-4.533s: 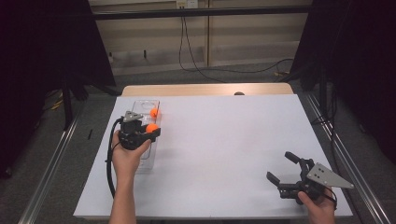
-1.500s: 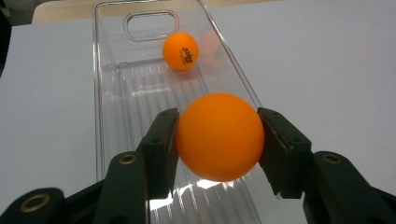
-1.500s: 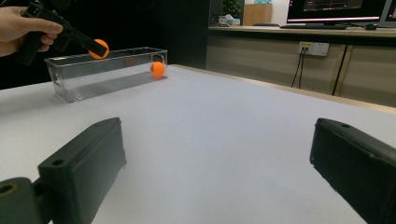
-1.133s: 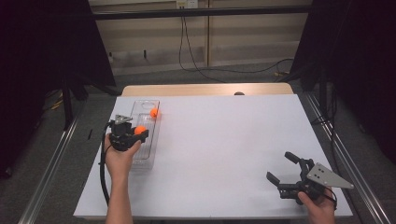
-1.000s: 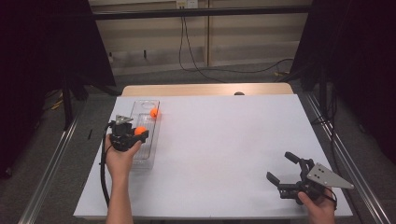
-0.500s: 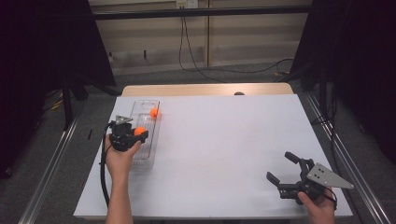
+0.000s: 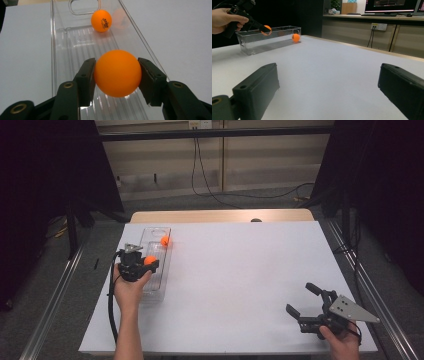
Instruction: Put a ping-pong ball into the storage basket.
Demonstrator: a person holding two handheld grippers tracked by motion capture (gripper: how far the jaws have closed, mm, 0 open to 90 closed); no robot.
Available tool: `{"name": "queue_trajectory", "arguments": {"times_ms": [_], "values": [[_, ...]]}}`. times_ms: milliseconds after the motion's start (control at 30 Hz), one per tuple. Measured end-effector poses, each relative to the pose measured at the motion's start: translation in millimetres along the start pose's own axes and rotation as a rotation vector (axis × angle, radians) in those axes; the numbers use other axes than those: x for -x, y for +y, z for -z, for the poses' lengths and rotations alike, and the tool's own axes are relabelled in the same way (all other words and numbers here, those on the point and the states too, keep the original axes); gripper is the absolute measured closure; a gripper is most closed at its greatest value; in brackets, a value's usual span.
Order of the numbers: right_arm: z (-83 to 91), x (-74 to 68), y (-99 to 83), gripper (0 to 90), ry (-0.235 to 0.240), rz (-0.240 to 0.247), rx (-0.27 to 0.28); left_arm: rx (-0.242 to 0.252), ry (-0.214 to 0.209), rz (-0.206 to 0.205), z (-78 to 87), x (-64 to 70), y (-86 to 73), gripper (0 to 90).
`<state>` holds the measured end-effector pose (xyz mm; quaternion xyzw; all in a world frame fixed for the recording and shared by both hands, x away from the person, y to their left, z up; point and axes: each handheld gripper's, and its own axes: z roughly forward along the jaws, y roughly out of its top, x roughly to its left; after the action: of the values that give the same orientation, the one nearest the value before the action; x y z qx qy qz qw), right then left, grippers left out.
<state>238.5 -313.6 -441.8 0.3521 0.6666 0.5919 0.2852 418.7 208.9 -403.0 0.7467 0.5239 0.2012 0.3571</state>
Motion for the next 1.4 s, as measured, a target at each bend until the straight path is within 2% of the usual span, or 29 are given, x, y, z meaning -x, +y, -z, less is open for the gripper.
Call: {"name": "queue_trajectory", "arguments": {"times_ms": [233, 333, 567, 933, 1400], "values": [[0.9, 0.4, -0.4, 2.8, -0.004, -0.002, 0.001, 0.003, 0.000, 0.001, -2.1, -0.4, 0.2, 50.5], [1.6, 0.8, -0.8, 2.8, -0.007, -0.004, -0.001, 0.016, 0.005, 0.007, -1.1, -0.9, 0.5, 45.4], [2.5, 1.5, -1.0, 2.8, -0.011, -0.005, 0.000, 0.027, -0.001, 0.018, 3.1, -0.8, 0.9, 43.5], [2.7, 1.7, -0.8, 2.8, -0.011, -0.004, 0.001, 0.052, -0.027, 0.038, 7.6, 4.4, 1.8, 34.7], [4.4, 3.0, -0.5, 2.8, -0.019, -0.006, 0.003, 0.099, -0.080, 0.033, 15.6, 14.9, 3.2, 25.5]]}}
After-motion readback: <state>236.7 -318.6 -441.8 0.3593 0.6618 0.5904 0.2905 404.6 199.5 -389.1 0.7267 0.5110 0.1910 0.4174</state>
